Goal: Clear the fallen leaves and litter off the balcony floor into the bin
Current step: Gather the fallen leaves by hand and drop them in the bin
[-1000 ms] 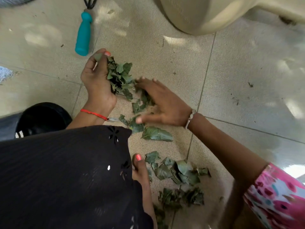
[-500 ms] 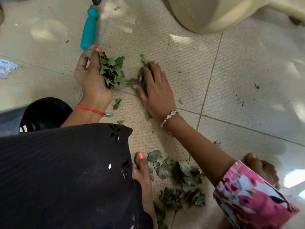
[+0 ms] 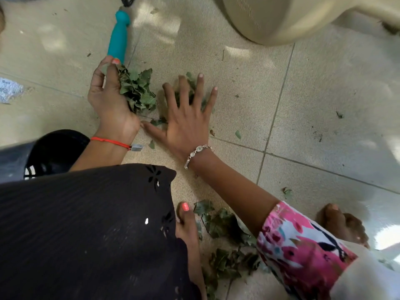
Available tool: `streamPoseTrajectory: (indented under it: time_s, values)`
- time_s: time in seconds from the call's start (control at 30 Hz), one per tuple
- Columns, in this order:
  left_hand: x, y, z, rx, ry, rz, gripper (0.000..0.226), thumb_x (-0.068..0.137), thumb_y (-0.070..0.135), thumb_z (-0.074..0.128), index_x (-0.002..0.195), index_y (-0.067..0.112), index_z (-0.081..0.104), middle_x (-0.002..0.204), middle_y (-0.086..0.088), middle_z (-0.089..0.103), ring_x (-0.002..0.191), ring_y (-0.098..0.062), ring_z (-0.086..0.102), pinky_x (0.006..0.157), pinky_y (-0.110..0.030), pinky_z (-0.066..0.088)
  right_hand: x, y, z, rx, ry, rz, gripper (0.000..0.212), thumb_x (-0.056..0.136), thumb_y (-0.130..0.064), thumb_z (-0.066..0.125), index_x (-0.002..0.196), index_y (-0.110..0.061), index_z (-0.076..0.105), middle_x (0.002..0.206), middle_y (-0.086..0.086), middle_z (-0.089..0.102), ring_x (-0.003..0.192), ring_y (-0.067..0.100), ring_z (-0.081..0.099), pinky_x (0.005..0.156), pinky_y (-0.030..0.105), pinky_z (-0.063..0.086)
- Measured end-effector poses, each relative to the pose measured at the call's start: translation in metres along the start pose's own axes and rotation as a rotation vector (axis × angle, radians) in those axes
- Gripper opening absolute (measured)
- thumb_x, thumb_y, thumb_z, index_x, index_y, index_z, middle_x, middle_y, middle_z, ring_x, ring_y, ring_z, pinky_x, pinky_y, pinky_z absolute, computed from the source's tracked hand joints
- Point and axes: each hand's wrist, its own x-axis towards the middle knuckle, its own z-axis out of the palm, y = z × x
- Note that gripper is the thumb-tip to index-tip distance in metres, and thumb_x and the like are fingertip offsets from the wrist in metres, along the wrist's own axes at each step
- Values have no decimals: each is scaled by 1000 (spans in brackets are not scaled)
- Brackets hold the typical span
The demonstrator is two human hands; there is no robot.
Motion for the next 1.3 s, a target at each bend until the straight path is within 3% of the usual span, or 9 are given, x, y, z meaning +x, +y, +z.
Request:
streamPoseTrajectory:
  time_s: [0.27, 0.4, 0.5, 0.6, 0.7, 0.83, 1.0, 1.2, 1.3]
  values:
    - [-5, -1, 3, 22, 22, 2, 12, 89, -3, 54, 83, 4, 62, 68, -2, 66, 66, -11, 61, 73, -27, 55, 31, 29, -4, 30, 14, 13, 49, 97, -46, 28, 143, -27, 33, 153, 2, 25, 143, 37, 7, 112, 56, -3]
    - [-10, -4, 4, 52, -3, -3, 13, 90, -3, 53, 82, 5, 59, 60, 3, 65, 58, -6, 60, 64, -22, 53, 35, 42, -1, 104, -12, -121, 44, 100, -37, 31, 139, -22, 40, 150, 0, 32, 143, 28, 18, 116, 43, 9]
    - [-13, -4, 6, 43, -18, -7, 14, 91, -3, 51, 82, 5, 58, 58, 4, 65, 56, -5, 60, 62, -21, 53, 22, 55, -6, 202, 135, -142, 37, 93, -39, 46, 118, -16, 62, 133, 5, 55, 131, 30, 41, 109, 46, 30]
    - [-13, -3, 6, 24, -15, -7, 14, 91, -3, 51, 83, 5, 59, 59, 3, 66, 57, -6, 61, 62, -22, 53, 10, 70, -12, 314, 205, -55, 54, 83, -53, 48, 120, -16, 60, 132, 7, 54, 128, 32, 43, 106, 47, 36]
    - [-13, -2, 6, 14, -25, -6, 14, 91, -4, 51, 83, 4, 59, 60, 3, 66, 58, -6, 61, 63, -23, 53, 5, 75, -12, 220, 54, -60, 83, 76, -69, 45, 139, -15, 38, 145, 13, 34, 138, 33, 26, 115, 47, 21]
    - [-14, -3, 8, 37, -26, -20, 12, 91, -3, 52, 84, 5, 59, 59, 4, 65, 58, -6, 61, 63, -22, 53, 16, 67, -7, 148, 11, -140, 79, 78, -72, 38, 140, -24, 37, 146, 13, 33, 139, 35, 22, 115, 43, 12]
    - [-17, -6, 8, 50, -38, -32, 14, 90, -1, 55, 82, 7, 61, 63, 3, 67, 61, -7, 62, 63, -23, 53, 44, 57, -1, -70, 219, -156, 52, 83, -65, 42, 106, -22, 61, 109, 5, 60, 96, 27, 55, 77, 38, 42]
    - [-17, -11, 10, 134, -58, -20, 14, 88, -2, 57, 80, 8, 60, 62, 6, 64, 61, -6, 59, 63, -23, 51, 58, 60, -8, -23, 133, -134, 39, 93, -43, 44, 108, -11, 59, 102, 9, 61, 86, 28, 58, 53, 28, 33]
    - [-16, -14, 12, 169, -88, -27, 18, 87, 0, 59, 75, 13, 65, 73, -1, 62, 70, -12, 58, 68, -27, 51, 57, 64, -11, 29, 258, -190, 23, 73, -29, 64, 67, -7, 65, 56, 6, 59, 40, 22, 53, 42, 17, 24]
